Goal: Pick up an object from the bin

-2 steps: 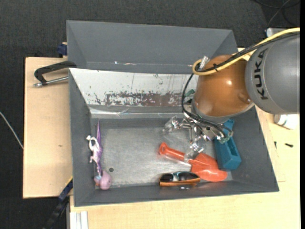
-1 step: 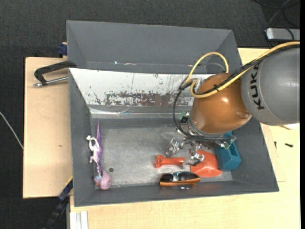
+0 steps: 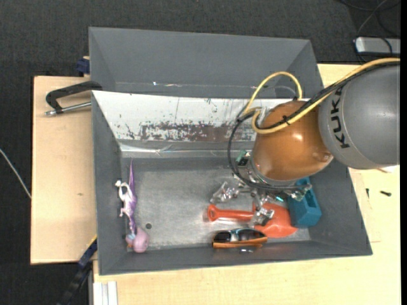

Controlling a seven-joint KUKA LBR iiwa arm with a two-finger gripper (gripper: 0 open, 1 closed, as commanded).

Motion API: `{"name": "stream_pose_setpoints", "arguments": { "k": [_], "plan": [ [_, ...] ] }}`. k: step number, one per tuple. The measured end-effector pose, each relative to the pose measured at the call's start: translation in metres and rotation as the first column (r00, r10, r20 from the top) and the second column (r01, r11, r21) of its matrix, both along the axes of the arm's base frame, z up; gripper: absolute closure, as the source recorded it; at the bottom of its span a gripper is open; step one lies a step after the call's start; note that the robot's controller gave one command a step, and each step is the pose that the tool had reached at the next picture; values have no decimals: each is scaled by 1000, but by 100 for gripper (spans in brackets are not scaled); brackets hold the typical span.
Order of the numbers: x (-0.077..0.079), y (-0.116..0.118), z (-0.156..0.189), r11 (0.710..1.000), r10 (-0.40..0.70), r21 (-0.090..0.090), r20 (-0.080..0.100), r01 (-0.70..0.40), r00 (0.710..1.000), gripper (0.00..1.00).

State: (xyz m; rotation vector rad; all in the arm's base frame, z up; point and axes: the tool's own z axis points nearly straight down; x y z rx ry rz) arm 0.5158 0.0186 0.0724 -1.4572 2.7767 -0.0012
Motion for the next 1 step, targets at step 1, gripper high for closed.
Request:
{"name": "stream_pose_setpoints", "arguments": {
  "k": [1],
  "plan": [
    [0, -2, 3, 1000, -1, -5, -2, 1, 1000, 100]
  ]
}}
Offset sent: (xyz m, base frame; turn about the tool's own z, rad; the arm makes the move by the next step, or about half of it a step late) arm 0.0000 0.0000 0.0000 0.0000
